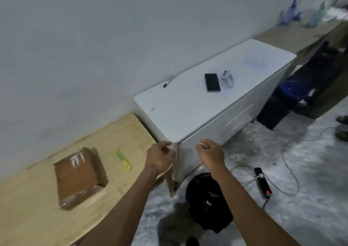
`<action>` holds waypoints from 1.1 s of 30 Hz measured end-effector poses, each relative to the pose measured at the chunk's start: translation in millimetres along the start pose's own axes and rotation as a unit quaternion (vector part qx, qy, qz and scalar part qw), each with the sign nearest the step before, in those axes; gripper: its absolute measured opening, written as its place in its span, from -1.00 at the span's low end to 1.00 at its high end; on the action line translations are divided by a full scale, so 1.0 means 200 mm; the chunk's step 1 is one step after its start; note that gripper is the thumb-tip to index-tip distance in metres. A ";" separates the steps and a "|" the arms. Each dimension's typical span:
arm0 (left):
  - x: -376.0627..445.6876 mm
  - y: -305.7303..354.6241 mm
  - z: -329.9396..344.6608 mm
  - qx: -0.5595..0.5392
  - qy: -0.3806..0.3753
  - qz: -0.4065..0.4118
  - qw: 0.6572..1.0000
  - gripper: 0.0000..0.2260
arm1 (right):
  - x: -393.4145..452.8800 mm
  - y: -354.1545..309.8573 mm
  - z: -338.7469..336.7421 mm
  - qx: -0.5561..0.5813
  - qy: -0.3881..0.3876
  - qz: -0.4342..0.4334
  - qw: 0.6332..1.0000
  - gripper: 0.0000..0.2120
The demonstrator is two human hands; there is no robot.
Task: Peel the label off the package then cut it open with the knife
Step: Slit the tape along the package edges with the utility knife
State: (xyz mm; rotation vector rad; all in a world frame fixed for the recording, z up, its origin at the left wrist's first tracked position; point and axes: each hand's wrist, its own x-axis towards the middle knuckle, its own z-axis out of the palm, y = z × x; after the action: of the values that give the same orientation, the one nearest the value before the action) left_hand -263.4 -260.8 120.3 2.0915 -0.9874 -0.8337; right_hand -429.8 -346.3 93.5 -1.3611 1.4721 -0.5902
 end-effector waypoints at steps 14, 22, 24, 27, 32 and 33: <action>-0.44 -0.87 -0.84 -0.061 0.166 -0.160 0.971 -0.94 | -0.36 -0.34 1.01 -0.131 -0.237 -0.137 0.953 -0.76; -0.57 -1.19 -1.05 -0.082 0.231 -0.242 0.939 -0.73 | -0.51 -0.41 1.42 -0.134 -0.269 -0.171 0.938 -0.75; -0.52 -1.22 -1.08 -0.081 0.242 -0.243 0.936 -0.71 | -0.48 -0.41 1.49 -0.139 -0.250 -0.178 0.941 -0.73; -0.38 -1.28 -1.09 -0.062 0.259 -0.240 0.934 -0.68 | -0.36 -0.39 1.61 -0.162 -0.206 -0.189 0.946 -0.73; -0.14 -1.31 -1.09 -0.030 0.287 -0.229 0.930 -0.28 | -0.10 -0.31 1.76 -0.235 -0.170 -0.175 0.941 -0.73; -0.10 -1.33 -1.09 -0.024 0.287 -0.229 0.930 -0.23 | -0.05 -0.29 1.78 -0.244 -0.165 -0.163 0.942 -0.73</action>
State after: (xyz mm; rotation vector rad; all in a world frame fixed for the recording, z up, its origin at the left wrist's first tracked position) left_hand -2.9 -51.2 43.0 2.3539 -0.1657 -0.3936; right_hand -90.5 -256.1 12.0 -2.0089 1.1610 -0.1778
